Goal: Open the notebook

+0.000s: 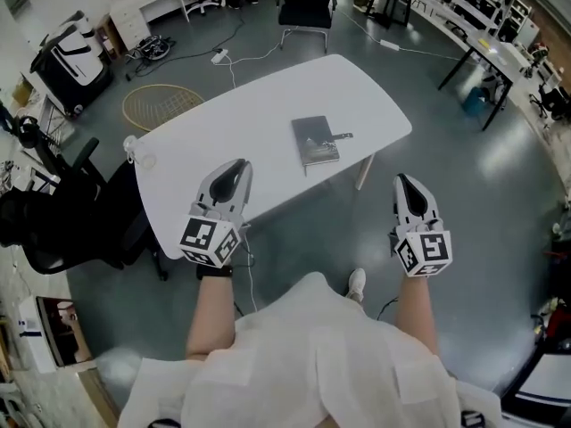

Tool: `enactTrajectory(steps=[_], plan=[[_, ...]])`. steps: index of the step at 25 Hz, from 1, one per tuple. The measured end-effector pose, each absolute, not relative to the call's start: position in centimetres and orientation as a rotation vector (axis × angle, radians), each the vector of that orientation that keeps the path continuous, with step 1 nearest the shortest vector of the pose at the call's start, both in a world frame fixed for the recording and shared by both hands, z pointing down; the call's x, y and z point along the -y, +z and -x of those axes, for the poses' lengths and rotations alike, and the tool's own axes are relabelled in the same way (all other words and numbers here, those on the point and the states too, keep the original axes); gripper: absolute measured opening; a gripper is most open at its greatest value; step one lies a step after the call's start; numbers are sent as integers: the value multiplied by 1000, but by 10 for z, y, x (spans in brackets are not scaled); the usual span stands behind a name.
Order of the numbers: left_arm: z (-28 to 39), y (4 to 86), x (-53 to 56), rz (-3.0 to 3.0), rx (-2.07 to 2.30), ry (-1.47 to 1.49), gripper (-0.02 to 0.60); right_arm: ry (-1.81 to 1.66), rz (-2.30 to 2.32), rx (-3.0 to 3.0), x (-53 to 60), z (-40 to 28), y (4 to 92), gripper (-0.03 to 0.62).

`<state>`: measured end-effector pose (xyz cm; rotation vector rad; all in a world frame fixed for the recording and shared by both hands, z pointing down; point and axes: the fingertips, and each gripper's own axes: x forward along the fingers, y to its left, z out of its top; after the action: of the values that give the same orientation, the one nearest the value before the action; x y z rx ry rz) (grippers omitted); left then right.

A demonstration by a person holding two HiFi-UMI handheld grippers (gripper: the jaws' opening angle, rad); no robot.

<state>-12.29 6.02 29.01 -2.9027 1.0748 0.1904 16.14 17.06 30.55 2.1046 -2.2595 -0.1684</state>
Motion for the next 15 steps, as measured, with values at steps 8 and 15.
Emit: enactTrajectory(steps=[8, 15], plan=[[140, 302, -48, 2895, -1114, 175, 35, -150, -2074, 2278, -150, -149, 314, 5], [153, 303, -43, 2889, -1140, 191, 35, -161, -2054, 2267, -142, -142, 315, 5]])
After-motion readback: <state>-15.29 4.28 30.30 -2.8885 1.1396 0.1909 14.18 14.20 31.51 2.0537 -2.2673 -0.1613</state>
